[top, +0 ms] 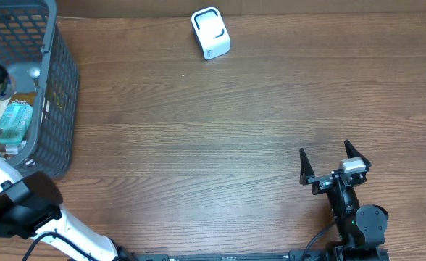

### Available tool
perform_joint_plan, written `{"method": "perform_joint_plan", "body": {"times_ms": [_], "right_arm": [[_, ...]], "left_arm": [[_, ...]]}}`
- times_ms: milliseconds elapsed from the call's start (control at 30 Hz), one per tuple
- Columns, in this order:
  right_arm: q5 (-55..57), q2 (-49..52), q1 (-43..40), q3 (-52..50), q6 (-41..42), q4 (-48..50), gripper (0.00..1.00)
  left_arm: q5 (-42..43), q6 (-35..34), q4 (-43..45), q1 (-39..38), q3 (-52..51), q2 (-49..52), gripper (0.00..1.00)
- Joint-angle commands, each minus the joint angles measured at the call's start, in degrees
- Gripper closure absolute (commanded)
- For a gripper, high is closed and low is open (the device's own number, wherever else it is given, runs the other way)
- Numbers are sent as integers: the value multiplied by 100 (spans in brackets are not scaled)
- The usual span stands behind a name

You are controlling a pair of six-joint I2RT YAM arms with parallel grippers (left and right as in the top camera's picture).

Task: Scan the item barcode
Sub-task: 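Grasp the Kleenex tissue pack inside the basket with the left gripper, then lift the tissue pack out and carry it toward the scanner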

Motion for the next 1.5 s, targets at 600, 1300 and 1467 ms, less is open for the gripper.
{"method": "perform_joint_plan", "body": {"times_ms": [600, 1300, 1467], "right_arm": [[-33, -42, 24, -61, -26, 13, 0], [-33, -39, 24, -61, -26, 13, 0], [-33, -42, 24, -61, -26, 13, 0]], "left_arm": [[-1156, -295, -81, -1814, 1108, -398, 59], [-715, -435, -664, -2494, 48, -424, 64], [-970, -433, -664, -2472, -330, -424, 63]]}}
